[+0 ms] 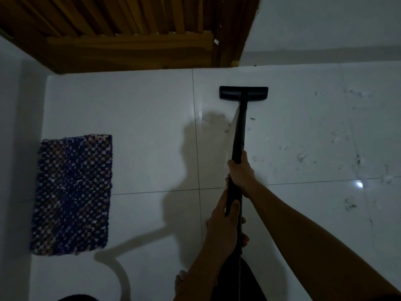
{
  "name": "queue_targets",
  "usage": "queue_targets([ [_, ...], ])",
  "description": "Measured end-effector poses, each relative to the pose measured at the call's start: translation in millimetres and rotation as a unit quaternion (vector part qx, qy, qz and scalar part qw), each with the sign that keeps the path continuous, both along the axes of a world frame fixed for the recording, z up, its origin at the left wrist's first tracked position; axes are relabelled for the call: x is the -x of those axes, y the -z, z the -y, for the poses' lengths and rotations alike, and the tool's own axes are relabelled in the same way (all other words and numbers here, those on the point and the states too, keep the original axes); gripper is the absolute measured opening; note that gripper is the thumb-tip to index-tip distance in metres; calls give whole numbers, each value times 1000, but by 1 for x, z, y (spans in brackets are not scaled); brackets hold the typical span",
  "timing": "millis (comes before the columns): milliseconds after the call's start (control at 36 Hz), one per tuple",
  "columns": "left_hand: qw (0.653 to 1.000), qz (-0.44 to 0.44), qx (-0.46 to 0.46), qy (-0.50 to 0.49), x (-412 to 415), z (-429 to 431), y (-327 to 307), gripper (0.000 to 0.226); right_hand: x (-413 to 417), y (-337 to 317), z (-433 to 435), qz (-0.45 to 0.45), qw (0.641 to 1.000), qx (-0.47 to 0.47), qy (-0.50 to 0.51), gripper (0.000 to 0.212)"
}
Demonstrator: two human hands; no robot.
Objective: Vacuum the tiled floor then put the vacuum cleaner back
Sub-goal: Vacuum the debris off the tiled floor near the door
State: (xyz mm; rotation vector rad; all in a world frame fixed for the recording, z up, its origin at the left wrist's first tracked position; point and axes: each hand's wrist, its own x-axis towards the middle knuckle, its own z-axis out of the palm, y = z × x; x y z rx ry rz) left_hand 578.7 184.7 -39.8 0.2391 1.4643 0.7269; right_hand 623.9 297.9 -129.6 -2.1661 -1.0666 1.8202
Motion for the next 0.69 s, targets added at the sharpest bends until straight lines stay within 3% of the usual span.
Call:
queue_targets([
  [278, 999, -22, -12, 32, 9, 38, -4, 44, 9, -4, 38, 4, 1000, 14, -9, 58],
  [694, 997, -21, -34, -63, 31, 91, -18, 26, 47, -17, 91, -10, 997, 15, -81, 64],
])
